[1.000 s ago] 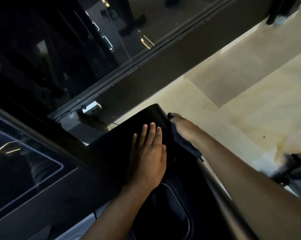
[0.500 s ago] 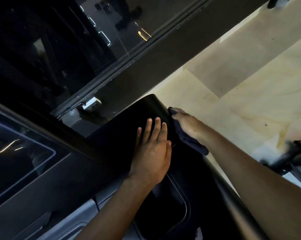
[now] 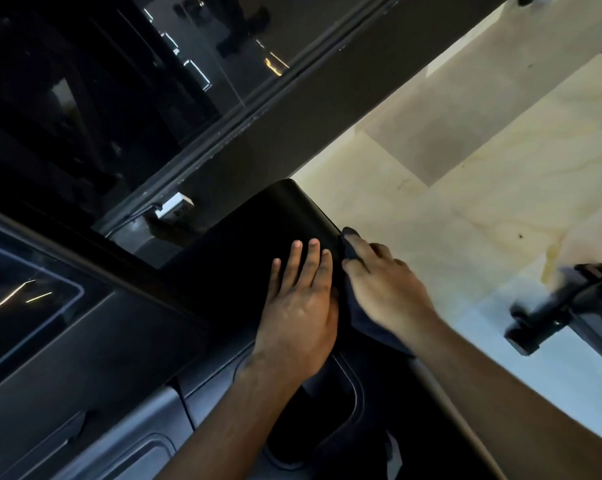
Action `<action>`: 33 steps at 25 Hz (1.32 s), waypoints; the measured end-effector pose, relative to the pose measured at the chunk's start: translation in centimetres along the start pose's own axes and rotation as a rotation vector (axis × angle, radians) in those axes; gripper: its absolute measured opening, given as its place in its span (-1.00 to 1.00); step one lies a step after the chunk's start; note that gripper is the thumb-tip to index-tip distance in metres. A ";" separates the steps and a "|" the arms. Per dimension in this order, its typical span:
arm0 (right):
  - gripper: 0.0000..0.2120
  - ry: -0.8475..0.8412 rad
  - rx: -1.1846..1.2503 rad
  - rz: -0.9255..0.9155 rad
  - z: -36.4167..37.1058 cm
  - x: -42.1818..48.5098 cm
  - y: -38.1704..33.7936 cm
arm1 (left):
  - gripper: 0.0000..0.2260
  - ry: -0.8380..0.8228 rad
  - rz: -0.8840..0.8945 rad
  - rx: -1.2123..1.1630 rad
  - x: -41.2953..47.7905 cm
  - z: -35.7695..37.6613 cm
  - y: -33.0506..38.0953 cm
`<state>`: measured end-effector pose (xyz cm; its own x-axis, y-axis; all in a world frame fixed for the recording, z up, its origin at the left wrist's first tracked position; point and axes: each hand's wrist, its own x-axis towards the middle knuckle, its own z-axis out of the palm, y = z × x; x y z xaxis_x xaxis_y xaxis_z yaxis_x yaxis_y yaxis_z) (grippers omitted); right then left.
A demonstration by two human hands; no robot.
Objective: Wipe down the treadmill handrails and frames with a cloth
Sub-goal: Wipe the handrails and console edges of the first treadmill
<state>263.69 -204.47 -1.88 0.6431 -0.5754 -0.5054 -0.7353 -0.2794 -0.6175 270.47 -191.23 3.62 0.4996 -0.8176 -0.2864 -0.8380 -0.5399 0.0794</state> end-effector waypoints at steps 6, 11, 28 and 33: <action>-0.71 -0.124 0.057 0.024 -1.2 0.4 0.9 | -0.48 -0.025 0.007 0.007 -0.5 -0.2 0.8; -0.60 -0.133 0.182 -0.008 -1.0 -0.2 3.2 | -0.49 -0.050 0.018 0.027 -0.7 -0.1 1.3; -0.64 -0.227 -0.027 0.031 -0.8 -4.3 7.9 | -0.49 -0.096 0.119 0.098 -2.9 1.0 4.3; -0.51 -0.152 0.027 -0.026 -0.6 -5.7 8.4 | -0.50 -0.093 0.160 0.111 -3.5 1.2 4.8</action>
<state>253.73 -203.99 -3.77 0.6881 -0.4447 -0.5734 -0.7134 -0.2706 -0.6464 264.46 -190.77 3.89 0.3403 -0.8660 -0.3663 -0.9266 -0.3752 0.0264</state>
